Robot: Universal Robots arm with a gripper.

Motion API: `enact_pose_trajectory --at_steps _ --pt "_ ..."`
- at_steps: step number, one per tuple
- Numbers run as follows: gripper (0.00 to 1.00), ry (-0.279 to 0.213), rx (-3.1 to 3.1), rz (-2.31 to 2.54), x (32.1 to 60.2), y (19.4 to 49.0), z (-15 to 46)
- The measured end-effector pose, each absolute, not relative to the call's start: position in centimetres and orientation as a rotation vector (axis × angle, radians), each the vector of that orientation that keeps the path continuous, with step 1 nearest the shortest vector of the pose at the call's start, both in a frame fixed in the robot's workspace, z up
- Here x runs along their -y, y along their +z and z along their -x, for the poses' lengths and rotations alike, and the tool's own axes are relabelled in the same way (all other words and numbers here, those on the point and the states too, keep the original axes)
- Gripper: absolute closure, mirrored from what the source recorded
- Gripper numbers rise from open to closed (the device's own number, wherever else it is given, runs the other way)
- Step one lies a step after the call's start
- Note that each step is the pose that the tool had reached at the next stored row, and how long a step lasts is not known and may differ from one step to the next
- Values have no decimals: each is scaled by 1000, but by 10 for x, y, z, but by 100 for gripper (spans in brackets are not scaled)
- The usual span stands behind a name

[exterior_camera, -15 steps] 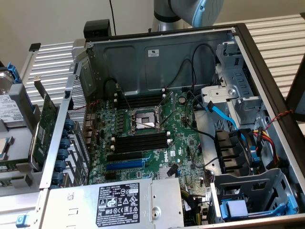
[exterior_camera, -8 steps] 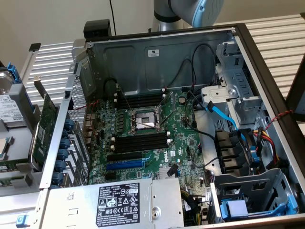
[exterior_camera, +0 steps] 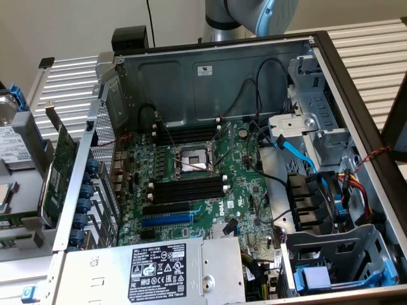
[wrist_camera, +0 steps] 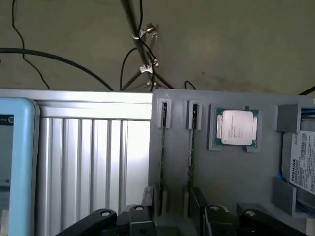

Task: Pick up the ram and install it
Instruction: 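Pick up the ram and move it above insertion slot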

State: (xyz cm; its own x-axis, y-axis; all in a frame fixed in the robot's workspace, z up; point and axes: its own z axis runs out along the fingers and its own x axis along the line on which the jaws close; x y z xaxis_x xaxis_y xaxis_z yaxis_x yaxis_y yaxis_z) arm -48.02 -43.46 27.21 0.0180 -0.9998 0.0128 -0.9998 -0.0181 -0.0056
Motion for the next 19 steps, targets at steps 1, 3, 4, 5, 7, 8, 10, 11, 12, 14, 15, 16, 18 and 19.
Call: enact_pose_trajectory --at_steps 1,3,4,5,7,8,10,11,12,14,15,16,18,19 --pt "57 25 2200 -2239 435 271 481" --pt "57 35 2206 -2242 435 270 482" --pt "57 38 2209 -2242 435 269 483" --pt "57 41 2212 -2241 435 267 484" --pt "57 46 2217 -2241 435 265 485" --pt "57 48 2220 -2240 435 264 485" --pt "57 50 2224 -2238 435 260 486" --pt "57 51 2225 -2237 435 258 487" --pt "57 52 2227 -2236 435 257 487" --pt "57 52 2230 -2233 435 253 487" --pt "57 52 2232 -2231 435 251 487" --pt "57 51 2234 -2230 436 249 487" --pt "57 47 2237 -2230 437 246 487" --pt "57 44 2240 -2231 438 244 487"
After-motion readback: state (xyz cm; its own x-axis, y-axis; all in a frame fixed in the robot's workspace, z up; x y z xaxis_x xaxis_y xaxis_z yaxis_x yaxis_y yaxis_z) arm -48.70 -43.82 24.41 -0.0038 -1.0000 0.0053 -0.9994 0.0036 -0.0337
